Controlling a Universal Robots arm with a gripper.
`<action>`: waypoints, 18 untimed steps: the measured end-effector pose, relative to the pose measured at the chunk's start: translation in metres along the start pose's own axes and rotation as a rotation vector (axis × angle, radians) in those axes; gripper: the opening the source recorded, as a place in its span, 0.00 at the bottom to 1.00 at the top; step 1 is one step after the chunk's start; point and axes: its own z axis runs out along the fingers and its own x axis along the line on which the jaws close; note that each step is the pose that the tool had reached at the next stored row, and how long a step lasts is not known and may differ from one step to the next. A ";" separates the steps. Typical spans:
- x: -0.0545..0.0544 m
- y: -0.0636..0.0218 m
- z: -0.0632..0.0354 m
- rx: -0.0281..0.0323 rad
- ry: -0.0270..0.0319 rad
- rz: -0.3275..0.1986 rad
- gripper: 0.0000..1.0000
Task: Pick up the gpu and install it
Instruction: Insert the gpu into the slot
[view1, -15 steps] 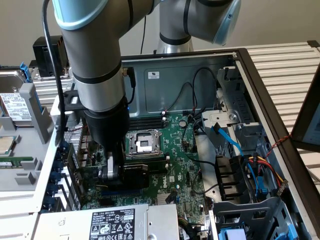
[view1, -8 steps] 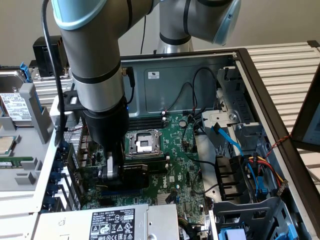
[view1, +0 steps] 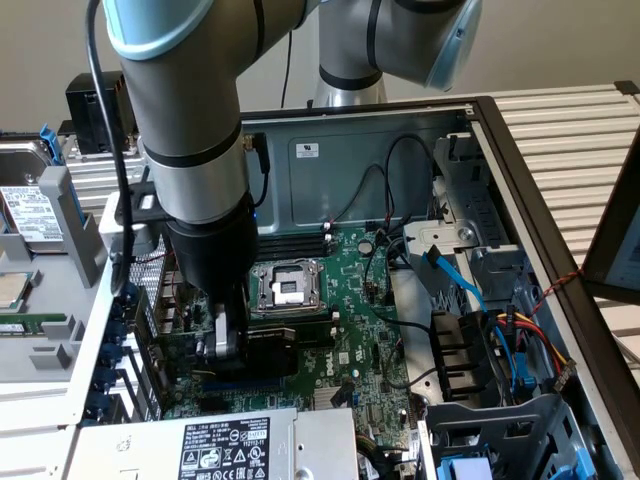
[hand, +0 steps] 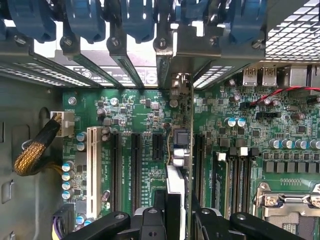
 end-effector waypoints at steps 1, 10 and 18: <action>0.000 0.0000 0.0000 0.0000 -0.0001 -0.001 0.28; 0.000 0.0003 0.0001 0.0001 -0.0002 -0.006 0.28; 0.000 0.0004 0.0001 0.0000 -0.0001 -0.009 0.28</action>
